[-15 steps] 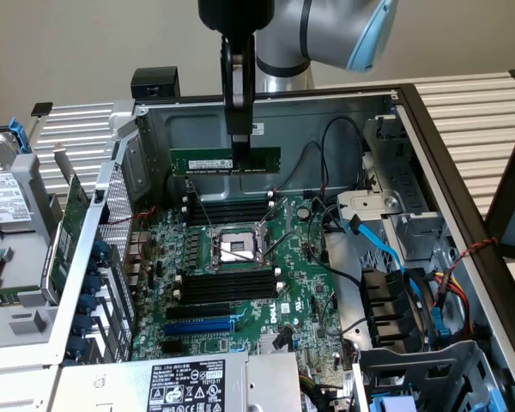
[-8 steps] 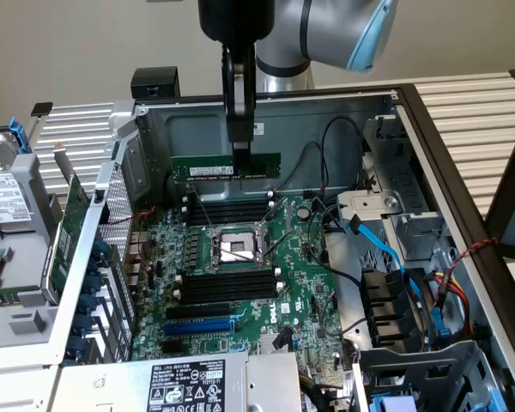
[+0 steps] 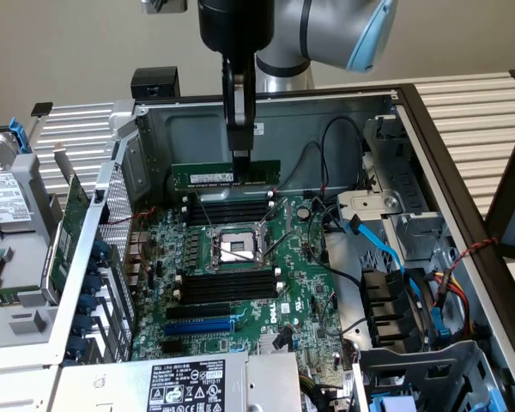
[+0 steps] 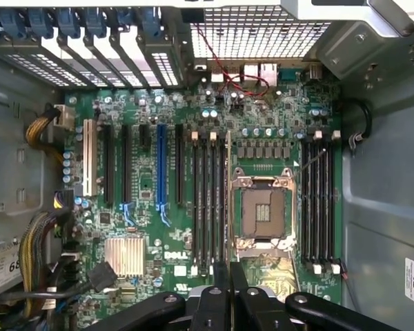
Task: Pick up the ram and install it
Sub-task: 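Insert the ram into the slot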
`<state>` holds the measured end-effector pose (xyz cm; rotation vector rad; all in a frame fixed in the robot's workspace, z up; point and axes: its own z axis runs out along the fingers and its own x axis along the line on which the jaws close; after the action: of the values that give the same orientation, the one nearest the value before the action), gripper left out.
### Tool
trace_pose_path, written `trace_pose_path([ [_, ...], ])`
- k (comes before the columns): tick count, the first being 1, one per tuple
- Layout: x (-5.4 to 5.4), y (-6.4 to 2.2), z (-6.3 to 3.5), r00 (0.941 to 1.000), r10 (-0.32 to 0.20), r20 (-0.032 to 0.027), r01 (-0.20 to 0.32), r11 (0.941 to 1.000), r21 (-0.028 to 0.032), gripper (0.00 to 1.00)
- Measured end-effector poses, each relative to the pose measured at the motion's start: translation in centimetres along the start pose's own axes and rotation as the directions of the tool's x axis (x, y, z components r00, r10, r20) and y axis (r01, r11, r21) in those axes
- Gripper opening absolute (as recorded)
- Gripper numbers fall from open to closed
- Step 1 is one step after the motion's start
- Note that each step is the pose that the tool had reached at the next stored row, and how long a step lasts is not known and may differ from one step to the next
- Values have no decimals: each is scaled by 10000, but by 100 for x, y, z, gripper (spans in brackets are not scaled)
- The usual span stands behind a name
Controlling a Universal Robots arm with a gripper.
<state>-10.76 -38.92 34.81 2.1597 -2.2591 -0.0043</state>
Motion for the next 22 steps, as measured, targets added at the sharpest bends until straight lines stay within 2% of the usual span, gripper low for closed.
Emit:
trace_pose_path([
  [22,30,22,254,9996,-287,-8,287,9996,4,13],
])
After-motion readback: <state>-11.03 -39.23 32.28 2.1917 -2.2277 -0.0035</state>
